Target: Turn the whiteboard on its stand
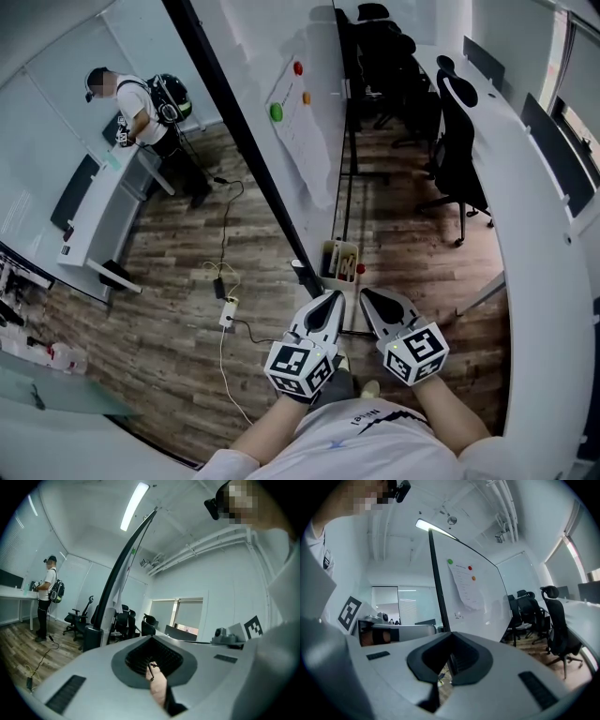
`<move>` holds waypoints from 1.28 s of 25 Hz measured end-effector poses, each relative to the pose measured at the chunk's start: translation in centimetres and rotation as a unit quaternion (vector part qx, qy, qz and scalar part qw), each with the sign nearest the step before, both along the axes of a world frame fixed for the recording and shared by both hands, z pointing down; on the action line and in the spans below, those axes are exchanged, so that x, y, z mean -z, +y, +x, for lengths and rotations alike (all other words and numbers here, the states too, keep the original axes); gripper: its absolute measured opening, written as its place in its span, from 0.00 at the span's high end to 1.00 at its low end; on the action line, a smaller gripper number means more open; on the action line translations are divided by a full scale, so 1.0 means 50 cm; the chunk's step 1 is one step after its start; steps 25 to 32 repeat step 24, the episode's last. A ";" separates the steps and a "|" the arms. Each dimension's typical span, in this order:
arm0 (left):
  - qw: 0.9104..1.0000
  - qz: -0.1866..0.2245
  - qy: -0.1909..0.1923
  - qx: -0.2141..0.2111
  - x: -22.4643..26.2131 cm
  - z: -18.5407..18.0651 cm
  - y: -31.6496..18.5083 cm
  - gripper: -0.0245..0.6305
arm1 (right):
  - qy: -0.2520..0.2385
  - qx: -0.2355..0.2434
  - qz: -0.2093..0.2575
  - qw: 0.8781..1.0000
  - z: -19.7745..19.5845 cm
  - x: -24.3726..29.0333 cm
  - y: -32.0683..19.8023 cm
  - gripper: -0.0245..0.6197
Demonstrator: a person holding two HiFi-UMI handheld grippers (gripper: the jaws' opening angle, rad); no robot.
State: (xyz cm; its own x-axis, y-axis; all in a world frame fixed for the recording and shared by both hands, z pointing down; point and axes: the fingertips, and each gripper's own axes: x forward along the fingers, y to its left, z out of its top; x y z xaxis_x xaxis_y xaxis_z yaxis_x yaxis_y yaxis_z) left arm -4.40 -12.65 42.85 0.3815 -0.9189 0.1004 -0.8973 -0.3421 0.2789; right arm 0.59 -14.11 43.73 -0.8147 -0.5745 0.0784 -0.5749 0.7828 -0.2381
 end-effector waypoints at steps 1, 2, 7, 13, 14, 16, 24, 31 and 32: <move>1.000 0.001 0.000 0.000 0.001 0.002 0.001 0.94 | 0.002 0.000 -0.001 1.000 0.001 -0.002 0.001 0.95; 1.000 0.001 0.000 -0.001 0.002 0.003 0.000 0.94 | 0.002 0.000 -0.002 1.000 0.001 -0.003 0.002 0.95; 1.000 0.001 -0.001 0.001 0.001 0.008 -0.002 0.94 | 0.001 0.001 -0.002 1.000 0.004 -0.003 0.004 0.95; 1.000 0.001 -0.003 -0.001 0.005 0.017 -0.003 0.94 | 0.003 0.003 -0.001 1.000 0.008 -0.004 0.006 0.95; 1.000 0.001 -0.004 0.001 0.005 0.018 -0.003 0.94 | 0.003 0.003 -0.002 1.000 0.009 -0.004 0.006 0.95; 1.000 0.001 -0.004 0.003 0.007 0.019 -0.003 0.94 | 0.003 0.002 -0.002 1.000 0.012 -0.005 0.005 0.95; 1.000 0.000 -0.004 0.003 0.011 0.034 -0.003 0.94 | 0.004 0.002 -0.001 1.000 0.027 -0.002 0.004 0.95; 1.000 0.000 -0.004 0.003 0.011 0.034 -0.003 0.94 | 0.004 0.002 -0.001 1.000 0.027 -0.002 0.004 0.95; 1.000 0.000 -0.004 0.003 0.011 0.034 -0.003 0.94 | 0.004 0.002 -0.001 1.000 0.027 -0.002 0.004 0.95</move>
